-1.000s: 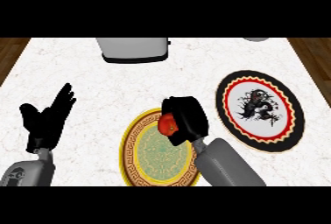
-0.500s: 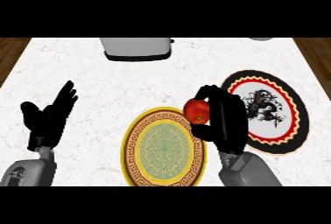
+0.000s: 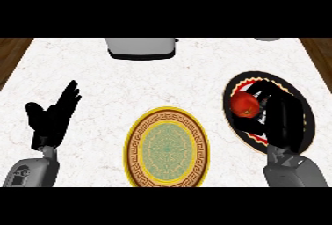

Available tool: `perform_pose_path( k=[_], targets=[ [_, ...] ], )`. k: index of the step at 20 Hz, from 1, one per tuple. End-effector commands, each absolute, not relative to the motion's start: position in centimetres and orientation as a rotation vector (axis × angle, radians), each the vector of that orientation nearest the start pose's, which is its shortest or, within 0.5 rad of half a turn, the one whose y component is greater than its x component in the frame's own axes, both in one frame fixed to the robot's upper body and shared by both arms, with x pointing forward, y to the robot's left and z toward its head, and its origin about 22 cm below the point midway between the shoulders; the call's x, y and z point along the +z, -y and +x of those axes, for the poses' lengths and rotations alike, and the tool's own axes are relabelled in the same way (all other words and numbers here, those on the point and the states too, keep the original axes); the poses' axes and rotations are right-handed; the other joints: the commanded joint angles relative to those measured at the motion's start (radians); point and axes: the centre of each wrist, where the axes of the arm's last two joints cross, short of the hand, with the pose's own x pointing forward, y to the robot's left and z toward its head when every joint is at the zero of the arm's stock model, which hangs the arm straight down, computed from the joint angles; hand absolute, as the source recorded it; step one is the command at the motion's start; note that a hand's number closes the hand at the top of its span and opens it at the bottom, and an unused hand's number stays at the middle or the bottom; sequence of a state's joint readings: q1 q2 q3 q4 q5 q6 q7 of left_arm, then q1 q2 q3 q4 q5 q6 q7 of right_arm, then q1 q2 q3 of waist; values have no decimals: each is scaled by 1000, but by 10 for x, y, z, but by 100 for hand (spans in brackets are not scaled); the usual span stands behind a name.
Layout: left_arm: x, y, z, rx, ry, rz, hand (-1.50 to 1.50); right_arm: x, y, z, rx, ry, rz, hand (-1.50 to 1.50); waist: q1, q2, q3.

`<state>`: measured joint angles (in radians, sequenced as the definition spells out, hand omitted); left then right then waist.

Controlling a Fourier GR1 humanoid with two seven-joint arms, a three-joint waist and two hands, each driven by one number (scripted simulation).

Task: Pick the tomato from the plate and place it in the plate

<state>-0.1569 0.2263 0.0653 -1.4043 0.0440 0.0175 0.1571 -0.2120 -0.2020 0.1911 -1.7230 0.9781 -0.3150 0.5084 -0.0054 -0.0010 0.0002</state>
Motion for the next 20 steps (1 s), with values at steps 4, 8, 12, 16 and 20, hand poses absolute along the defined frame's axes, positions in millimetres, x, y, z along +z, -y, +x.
perform_pose_path(
  k=[4,8,12,16,20],
  targets=[
    [8,-286,274,-86,1405,172,0,70,269,285,436,1484,-1162,150,6,1,0],
    [21,-294,279,-81,1410,159,0,58,288,311,585,1347,-1149,150,15,3,0],
    [20,-298,279,-89,1409,165,0,33,322,308,443,1280,-928,150,15,4,1],
    [24,-287,274,-82,1407,184,0,31,343,297,600,1331,-857,-150,8,0,0],
    [24,-295,289,-86,1390,179,0,40,329,313,560,1526,-921,-150,5,1,0]
  ],
)
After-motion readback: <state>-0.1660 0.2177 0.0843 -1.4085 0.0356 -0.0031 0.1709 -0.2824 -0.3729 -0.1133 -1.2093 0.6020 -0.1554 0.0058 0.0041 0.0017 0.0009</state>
